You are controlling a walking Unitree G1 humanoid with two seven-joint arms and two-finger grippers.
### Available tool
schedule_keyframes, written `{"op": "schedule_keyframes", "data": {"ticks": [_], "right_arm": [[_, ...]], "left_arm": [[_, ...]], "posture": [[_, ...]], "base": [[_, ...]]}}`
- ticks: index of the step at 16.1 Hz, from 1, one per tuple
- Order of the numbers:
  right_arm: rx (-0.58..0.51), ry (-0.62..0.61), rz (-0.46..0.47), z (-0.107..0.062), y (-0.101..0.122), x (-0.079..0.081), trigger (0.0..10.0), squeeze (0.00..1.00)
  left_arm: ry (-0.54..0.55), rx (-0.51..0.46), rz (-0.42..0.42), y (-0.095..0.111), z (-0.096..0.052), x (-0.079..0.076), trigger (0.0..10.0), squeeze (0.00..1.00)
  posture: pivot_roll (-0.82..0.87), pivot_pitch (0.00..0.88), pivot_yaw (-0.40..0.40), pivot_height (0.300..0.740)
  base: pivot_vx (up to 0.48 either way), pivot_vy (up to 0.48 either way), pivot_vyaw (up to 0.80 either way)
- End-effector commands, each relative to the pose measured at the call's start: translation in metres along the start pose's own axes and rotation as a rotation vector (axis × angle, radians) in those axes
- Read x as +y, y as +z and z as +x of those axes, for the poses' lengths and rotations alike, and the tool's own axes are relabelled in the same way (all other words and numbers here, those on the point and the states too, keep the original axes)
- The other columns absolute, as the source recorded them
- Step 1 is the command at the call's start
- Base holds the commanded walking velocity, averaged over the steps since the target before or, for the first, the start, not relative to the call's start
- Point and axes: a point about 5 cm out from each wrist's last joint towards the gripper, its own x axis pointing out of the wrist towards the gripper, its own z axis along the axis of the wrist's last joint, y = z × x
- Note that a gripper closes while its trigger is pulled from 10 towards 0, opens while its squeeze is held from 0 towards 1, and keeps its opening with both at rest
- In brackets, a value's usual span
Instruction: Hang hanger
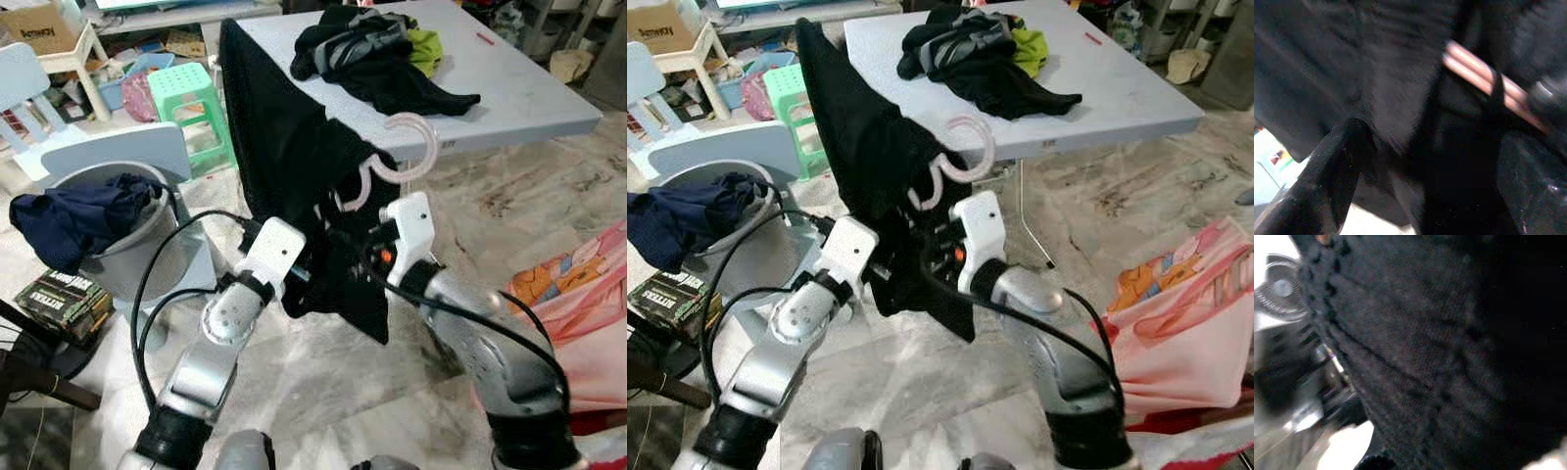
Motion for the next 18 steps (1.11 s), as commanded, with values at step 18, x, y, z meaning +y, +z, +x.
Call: {"op": "schedule_keyframes", "data": {"ticks": [18], "right_arm": [[0.678, 0.167, -0.458, -0.116, -0.06, -0.051, 10.0, 0.0]], "left_arm": [[0.27, 0.017, 0.048, -0.011, 0.004, 0.061, 10.0, 0.0]], "posture": [[-0.03, 0.089, 0.021, 0.74]], "base": [[0.0, 0.0, 0.0]]}}
